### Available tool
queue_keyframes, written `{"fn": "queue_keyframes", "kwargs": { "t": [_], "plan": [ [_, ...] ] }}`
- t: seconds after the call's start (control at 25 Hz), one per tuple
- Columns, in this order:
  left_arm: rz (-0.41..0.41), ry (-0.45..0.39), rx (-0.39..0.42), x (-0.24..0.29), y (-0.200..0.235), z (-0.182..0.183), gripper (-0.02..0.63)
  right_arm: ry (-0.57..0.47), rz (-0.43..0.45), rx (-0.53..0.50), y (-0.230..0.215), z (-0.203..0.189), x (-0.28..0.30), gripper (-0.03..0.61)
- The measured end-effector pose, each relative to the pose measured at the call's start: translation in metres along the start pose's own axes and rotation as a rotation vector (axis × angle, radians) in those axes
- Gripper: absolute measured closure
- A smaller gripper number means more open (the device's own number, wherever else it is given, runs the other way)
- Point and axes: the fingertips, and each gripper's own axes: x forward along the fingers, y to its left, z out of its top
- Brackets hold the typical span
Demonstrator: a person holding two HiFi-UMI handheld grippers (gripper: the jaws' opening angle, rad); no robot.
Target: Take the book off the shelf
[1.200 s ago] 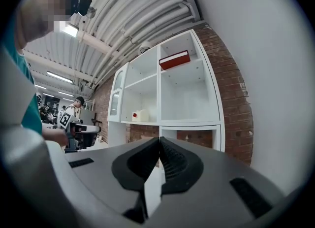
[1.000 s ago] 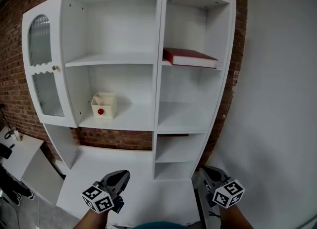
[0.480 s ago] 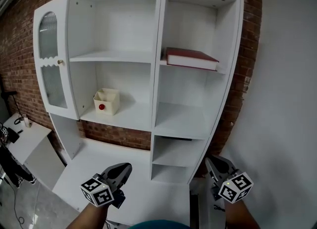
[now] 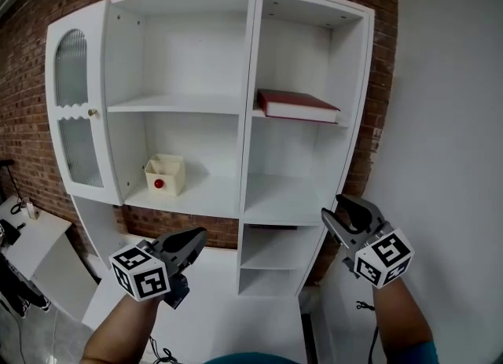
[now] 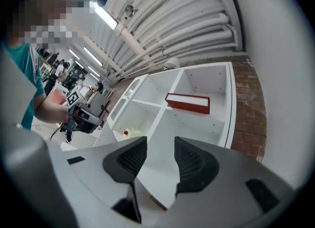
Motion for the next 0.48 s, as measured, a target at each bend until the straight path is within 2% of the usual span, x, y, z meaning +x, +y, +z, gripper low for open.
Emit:
{"fn": "queue_keyframes", "kwargs": {
  "t": [0.28,0.48],
  "plan": [
    [-0.042,-0.022,0.030,0.005,0.003,0.073,0.597,0.010,-0.044,-0.315,-0.024,0.083,0.043,0.352],
    [-0.024,-0.031,0.086,0.009,0.009,0.113,0.597,0.056,-0.053,-0.535,-0.032,0.125,0.077,0.322]
  ]
}}
